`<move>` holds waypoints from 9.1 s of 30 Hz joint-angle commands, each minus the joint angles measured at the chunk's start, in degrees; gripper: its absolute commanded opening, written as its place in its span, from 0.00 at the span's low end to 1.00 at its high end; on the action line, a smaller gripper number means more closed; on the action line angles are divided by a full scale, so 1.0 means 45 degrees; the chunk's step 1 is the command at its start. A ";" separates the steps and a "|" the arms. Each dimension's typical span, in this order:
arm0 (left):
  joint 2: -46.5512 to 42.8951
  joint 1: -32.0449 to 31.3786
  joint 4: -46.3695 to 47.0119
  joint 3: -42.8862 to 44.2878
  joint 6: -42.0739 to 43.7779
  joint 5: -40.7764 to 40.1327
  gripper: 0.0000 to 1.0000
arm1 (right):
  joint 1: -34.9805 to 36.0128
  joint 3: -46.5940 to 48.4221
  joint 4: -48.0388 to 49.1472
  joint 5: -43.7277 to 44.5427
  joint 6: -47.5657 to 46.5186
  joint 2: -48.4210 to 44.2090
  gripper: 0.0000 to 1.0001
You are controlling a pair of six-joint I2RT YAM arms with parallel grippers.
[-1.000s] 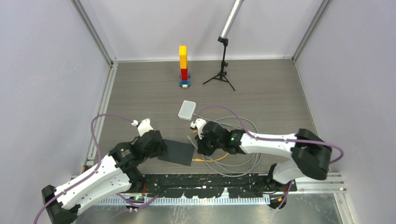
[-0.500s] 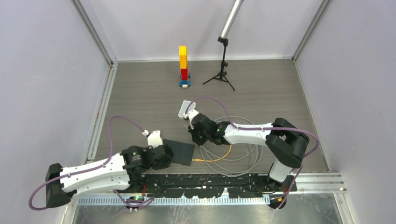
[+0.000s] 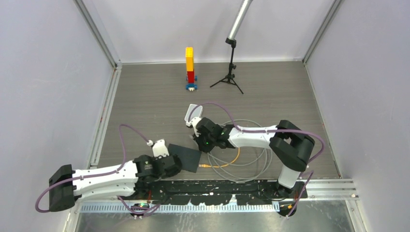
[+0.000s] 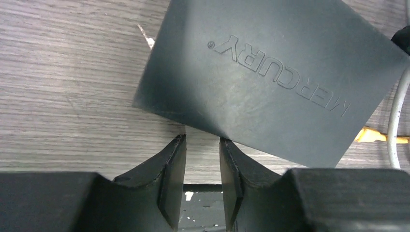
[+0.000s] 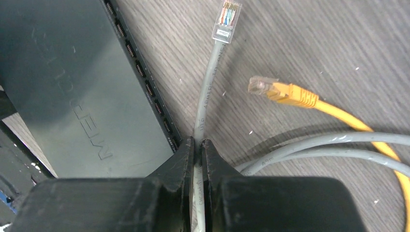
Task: Insert the plug into the switch port
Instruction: Pick up the connector from the center of the board.
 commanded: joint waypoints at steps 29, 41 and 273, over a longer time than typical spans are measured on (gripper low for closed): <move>0.0560 0.5081 0.1217 0.1288 0.4323 -0.2252 0.56 | 0.2721 0.0157 0.2730 0.1529 0.4017 0.0219 0.01; 0.0212 0.5683 0.0357 0.2552 0.5974 -0.2279 0.65 | 0.2714 -0.0668 -0.0350 0.3908 0.1807 -0.2120 0.00; 0.2181 0.0989 1.0098 0.5871 0.6236 0.1095 0.00 | -0.0432 -0.2648 -0.0793 -0.0816 0.0094 -1.1662 0.01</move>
